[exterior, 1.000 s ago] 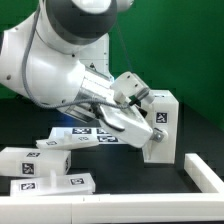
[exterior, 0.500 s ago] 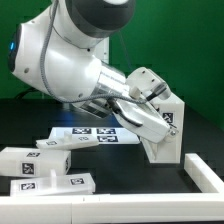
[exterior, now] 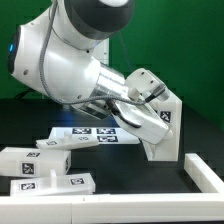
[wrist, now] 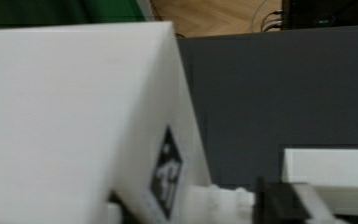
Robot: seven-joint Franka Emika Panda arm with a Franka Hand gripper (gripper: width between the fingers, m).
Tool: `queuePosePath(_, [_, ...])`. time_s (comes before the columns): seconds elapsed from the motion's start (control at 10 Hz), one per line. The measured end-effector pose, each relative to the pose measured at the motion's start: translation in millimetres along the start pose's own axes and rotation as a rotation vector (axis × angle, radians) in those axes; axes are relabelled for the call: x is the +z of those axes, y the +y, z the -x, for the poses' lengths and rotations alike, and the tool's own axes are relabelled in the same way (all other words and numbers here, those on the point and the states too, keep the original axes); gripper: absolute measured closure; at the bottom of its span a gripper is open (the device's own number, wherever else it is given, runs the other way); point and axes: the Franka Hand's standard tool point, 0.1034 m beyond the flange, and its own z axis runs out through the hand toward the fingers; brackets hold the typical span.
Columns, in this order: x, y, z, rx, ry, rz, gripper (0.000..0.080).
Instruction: Assemble cabinet
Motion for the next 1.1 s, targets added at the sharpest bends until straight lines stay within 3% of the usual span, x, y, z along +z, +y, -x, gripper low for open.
queuePosePath(0.1, [0.1,0.1,-0.2,0.000,0.000,0.000,0.0668])
queuePosePath(0.2, [0.2,0.1,-0.3,0.000,0.000,0.000,0.0668])
queuePosePath(0.3, [0.3,0.3,-0.2,0.000,-0.001,0.001,0.0771])
queuePosePath(0.7, [-5.2,0.2,-1.1,-0.003,0.001,-0.004,0.0771])
queuePosePath(0.9, [-23.0,-4.7,15.4,-0.046,0.040,-0.006,0.0771])
queuePosePath(1.1, [-28.9,-6.9,12.9,-0.084,0.118,0.020,0.0771])
